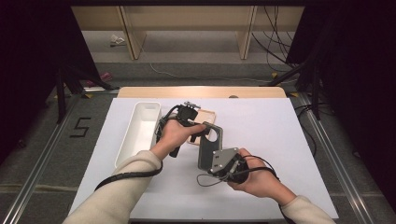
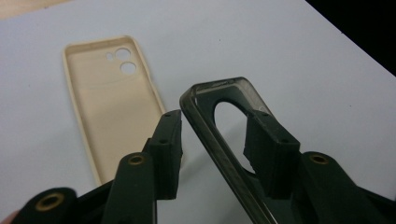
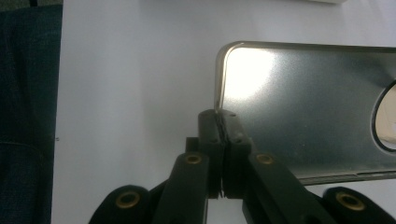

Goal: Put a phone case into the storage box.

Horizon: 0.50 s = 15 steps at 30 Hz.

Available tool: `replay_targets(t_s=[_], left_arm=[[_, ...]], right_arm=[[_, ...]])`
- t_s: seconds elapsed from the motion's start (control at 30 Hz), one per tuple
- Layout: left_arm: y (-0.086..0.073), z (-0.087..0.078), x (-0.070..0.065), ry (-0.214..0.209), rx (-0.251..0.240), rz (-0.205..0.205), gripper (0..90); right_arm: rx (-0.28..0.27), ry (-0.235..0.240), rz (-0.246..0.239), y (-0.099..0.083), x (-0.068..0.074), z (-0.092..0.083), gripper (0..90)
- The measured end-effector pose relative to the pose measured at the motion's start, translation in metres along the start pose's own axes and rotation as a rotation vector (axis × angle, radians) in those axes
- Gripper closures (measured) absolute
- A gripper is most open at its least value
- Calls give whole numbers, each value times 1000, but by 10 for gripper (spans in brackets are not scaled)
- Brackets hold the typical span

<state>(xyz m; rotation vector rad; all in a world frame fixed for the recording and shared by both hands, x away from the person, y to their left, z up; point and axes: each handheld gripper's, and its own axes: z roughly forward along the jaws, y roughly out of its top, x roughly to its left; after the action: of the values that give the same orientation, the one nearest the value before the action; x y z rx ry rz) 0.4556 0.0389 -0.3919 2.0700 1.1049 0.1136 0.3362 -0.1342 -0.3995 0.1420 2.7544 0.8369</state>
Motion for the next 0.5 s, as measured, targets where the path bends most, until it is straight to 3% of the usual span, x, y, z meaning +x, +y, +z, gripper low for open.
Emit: replay_targets(t_s=[0.17,0.27,0.37,0.5], left_arm=[[-1,0,1,-12,-18,-22,651],[0,-2,0,-34,-38,-61,683],[1,-3,-2,-41,-44,-64,707],[3,-7,-11,-67,-95,-70,747]], right_arm=[[6,6,-2,0,0,1,894],[18,9,-5,0,1,3,894],[24,9,-7,-1,1,5,894],[43,4,-8,-2,1,9,894]])
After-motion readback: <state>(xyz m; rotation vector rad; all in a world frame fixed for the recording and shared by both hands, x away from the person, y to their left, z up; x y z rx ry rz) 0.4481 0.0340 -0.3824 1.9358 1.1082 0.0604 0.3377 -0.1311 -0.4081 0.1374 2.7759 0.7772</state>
